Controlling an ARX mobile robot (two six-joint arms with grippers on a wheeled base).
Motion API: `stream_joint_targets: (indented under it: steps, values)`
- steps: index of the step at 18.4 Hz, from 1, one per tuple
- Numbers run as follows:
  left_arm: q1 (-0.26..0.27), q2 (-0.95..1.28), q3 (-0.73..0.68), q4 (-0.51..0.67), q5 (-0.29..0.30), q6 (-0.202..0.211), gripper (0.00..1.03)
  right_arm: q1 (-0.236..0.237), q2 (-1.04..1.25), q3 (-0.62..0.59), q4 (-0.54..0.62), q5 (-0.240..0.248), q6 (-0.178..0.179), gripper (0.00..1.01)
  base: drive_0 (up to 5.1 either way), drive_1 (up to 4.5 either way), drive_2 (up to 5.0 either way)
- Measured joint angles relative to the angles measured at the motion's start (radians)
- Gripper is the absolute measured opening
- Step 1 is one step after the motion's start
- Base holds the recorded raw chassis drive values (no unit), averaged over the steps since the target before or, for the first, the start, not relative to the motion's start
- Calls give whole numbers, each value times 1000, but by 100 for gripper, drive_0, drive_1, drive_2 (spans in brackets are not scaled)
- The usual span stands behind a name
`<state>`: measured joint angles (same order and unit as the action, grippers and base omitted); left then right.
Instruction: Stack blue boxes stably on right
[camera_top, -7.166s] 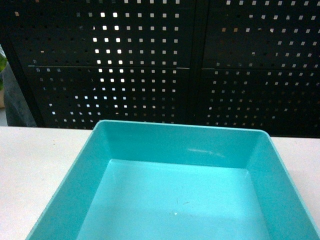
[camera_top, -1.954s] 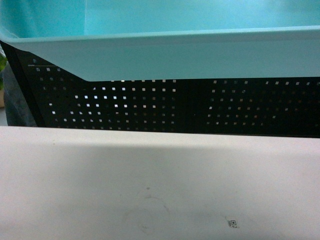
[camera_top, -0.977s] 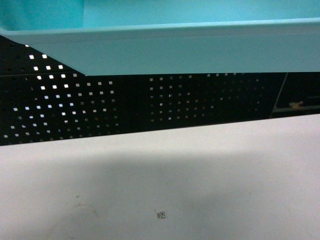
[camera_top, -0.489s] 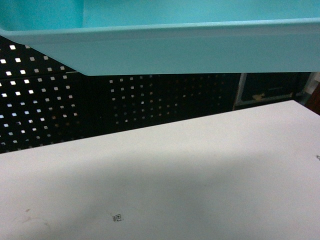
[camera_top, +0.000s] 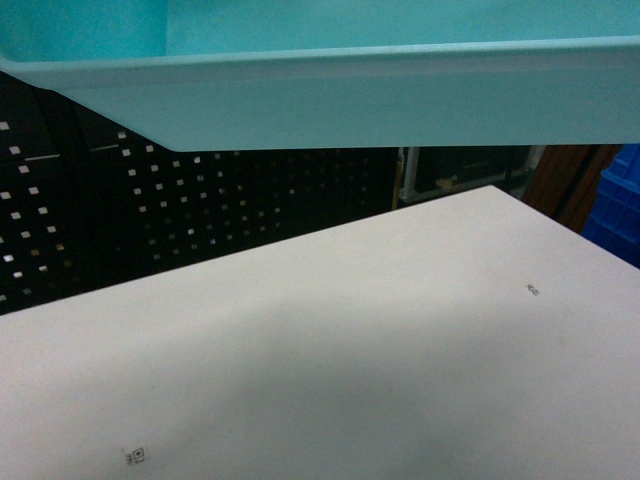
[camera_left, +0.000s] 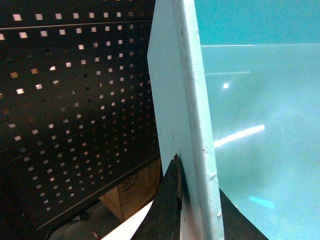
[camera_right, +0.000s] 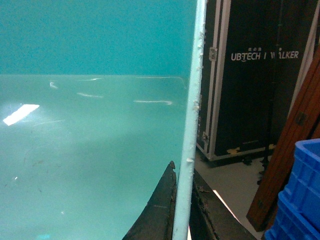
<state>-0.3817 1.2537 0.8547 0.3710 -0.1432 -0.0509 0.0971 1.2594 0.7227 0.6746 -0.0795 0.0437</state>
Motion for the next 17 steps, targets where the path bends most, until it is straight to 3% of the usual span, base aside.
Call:
stream_joint_targets:
  steps: [17]
  values:
    - [0, 0, 0, 0, 0, 2, 5, 0, 0, 0, 0, 0, 0, 7, -160, -160, -160]
